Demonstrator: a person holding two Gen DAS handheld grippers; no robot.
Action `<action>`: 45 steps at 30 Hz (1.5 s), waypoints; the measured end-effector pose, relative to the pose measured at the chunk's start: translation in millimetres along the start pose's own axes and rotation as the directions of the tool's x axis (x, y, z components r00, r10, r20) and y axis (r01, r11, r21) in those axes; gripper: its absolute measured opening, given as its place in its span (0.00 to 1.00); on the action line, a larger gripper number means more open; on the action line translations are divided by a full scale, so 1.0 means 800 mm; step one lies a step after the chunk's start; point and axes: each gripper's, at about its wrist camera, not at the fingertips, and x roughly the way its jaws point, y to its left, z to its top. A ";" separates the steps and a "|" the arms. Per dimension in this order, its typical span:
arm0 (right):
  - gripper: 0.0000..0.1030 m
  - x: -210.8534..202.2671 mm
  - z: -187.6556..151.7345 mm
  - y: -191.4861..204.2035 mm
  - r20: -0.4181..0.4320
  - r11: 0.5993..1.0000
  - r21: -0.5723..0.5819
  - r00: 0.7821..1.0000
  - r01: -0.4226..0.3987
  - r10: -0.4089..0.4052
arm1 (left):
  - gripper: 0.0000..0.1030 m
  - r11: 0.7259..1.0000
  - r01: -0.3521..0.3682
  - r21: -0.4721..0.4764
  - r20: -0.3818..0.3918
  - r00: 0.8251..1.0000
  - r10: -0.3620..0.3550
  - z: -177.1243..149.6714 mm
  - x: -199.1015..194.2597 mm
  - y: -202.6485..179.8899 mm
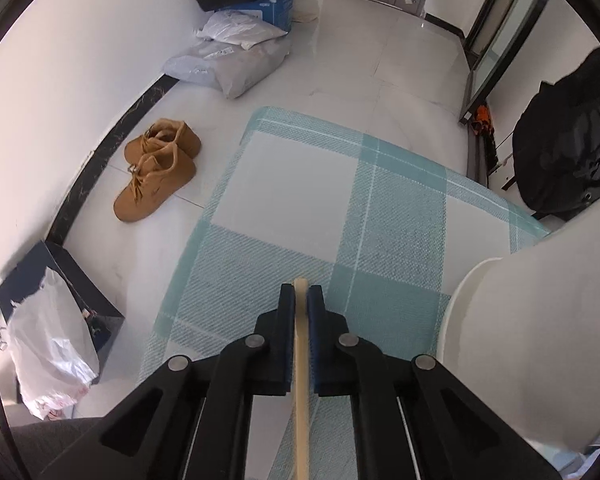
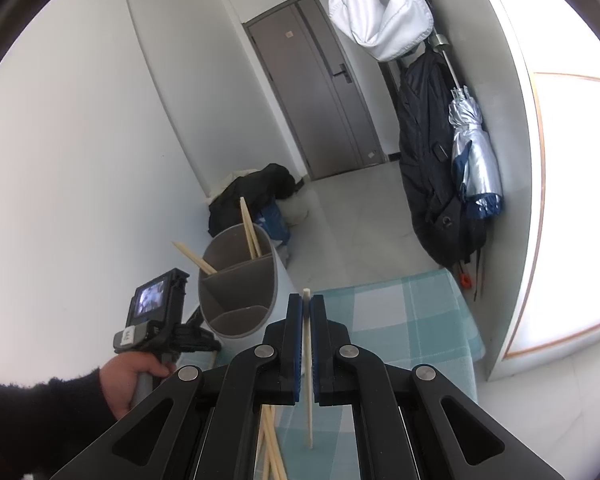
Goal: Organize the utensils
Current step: 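Carry the chopsticks in both grippers over the holder and lower them in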
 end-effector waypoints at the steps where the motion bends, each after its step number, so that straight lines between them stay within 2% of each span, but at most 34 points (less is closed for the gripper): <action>1: 0.03 0.000 0.000 0.002 0.002 1.000 -0.004 1.000 -0.001 0.001 | 0.02 1.000 0.027 -0.014 0.004 1.000 -0.027 -0.002 -0.004 0.004; 4: 0.03 0.001 -0.001 0.009 0.006 1.000 -0.023 1.000 -0.004 0.004 | 0.02 0.996 0.086 -0.037 0.051 0.995 -0.084 -0.008 -0.027 0.008; 6: 0.03 0.001 -0.003 0.014 0.006 0.999 -0.040 1.000 -0.009 0.009 | 0.02 0.989 0.143 -0.025 0.113 0.984 -0.140 -0.017 -0.052 0.010; 9: 0.03 -0.002 -0.005 0.027 0.010 0.997 -0.074 1.000 -0.016 0.016 | 0.02 0.975 0.222 0.019 0.200 0.955 -0.221 -0.033 -0.091 0.010; 11: 0.03 -0.002 -0.009 0.036 0.008 0.995 -0.103 1.000 -0.012 0.013 | 0.02 0.962 0.266 0.056 0.229 0.935 -0.272 -0.045 -0.112 0.008; 14: 0.03 0.002 -0.016 0.045 -0.006 0.991 -0.132 1.000 -0.001 0.000 | 0.02 0.947 0.302 0.114 0.281 0.904 -0.322 -0.063 -0.142 0.004; 21: 0.03 -0.003 -0.021 0.054 0.011 0.986 -0.161 1.000 0.029 -0.027 | 0.02 0.904 0.346 0.252 0.366 0.830 -0.420 -0.097 -0.194 -0.001; 23: 0.03 -0.006 -0.022 0.055 0.015 0.987 -0.158 0.999 0.034 -0.033 | 0.02 0.897 0.339 0.285 0.379 0.819 -0.430 -0.102 -0.203 -0.002; 26: 0.03 -0.010 -0.019 0.059 0.027 0.985 -0.169 0.999 0.044 -0.040 | 0.02 0.883 0.345 0.320 0.376 0.809 -0.452 -0.106 -0.211 -0.004; 34: 0.03 -0.012 -0.013 0.075 0.045 0.979 -0.197 0.998 0.044 -0.035 | 0.02 0.875 0.333 0.353 0.361 0.814 -0.455 -0.112 -0.226 -0.013; 40: 0.03 -0.008 0.000 0.093 0.048 0.979 -0.202 0.999 0.012 -0.002 | 0.02 0.873 0.369 0.318 0.341 0.815 -0.469 -0.104 -0.240 -0.011; 45: 0.03 -0.010 0.023 0.108 0.068 0.977 -0.214 0.997 -0.009 0.024 | 0.02 0.858 0.389 0.336 0.345 0.797 -0.497 -0.094 -0.271 -0.016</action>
